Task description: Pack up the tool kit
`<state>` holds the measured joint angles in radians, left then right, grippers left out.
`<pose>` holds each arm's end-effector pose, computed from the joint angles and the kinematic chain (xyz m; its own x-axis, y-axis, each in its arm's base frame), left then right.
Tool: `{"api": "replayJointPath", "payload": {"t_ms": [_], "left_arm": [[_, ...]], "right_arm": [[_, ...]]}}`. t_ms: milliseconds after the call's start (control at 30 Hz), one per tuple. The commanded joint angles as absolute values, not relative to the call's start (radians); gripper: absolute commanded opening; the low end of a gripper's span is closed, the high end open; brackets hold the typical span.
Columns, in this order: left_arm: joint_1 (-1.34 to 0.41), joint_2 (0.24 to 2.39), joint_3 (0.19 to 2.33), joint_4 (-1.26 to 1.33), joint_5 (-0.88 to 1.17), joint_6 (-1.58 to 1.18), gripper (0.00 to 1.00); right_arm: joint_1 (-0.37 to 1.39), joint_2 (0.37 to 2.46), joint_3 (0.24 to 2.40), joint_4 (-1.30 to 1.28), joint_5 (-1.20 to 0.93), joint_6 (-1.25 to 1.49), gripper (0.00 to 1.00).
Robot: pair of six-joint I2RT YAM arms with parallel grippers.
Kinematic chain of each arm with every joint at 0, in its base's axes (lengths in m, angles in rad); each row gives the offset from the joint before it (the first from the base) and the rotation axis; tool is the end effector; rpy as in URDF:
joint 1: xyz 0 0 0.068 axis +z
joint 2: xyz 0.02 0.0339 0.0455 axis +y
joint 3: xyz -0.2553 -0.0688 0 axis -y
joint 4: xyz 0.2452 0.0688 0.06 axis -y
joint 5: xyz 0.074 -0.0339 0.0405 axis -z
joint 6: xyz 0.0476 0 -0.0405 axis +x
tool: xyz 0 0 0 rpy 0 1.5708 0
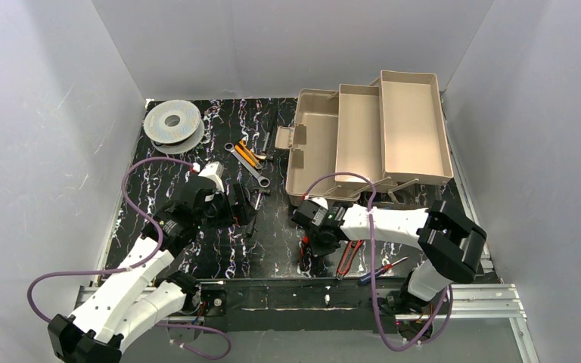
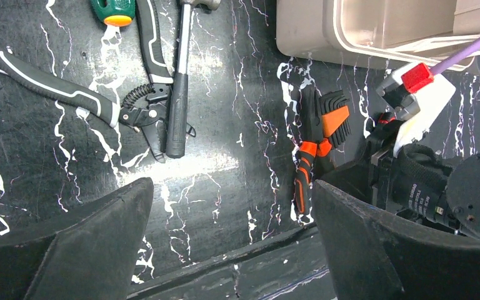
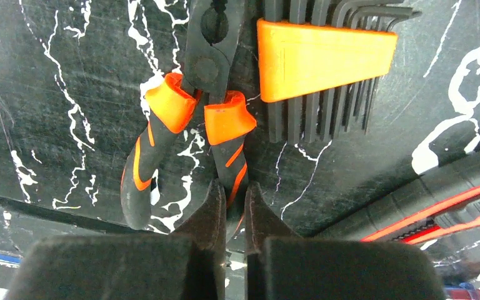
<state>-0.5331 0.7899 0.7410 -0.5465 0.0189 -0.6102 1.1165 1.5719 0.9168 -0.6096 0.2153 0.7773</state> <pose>0.1621 -0.0967 0.2746 -0.6947 -0.2553 -0.6724 0.1507 0.8625 -0.4831 0.1353 0.2540 0.1521 -0.8941 -0.2695 -0.3577 -0.3121 0.9477 0.0661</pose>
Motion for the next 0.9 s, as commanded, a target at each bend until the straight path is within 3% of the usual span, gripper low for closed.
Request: {"api": "replayJointPath", "payload": {"t_ms": [0, 300, 633, 867], "left_arm": [[-0.53, 0.783, 0.734, -0.543, 0.015, -0.6, 0.98], [-0.53, 0.819, 0.725, -0.523, 0.014, -0.596, 0.98], [-0.531, 0.858, 0.709, -0.501, -0.022, -0.582, 0.98], [-0.531, 0.902, 0.655, -0.43, -0.037, -0.586, 0.98]], "right_arm": [[1.157, 1.421, 1.007, -0.681, 0.354, 0.711, 0.01], [1.119, 1.36, 1.229, -0.784, 0.46, 0.551, 0.01], [0.796, 1.392, 1.546, -0.809, 0.285, 0.352, 0.01], [0.61, 1.463, 1.654, -0.896, 0.31, 0.276, 0.01]]}}
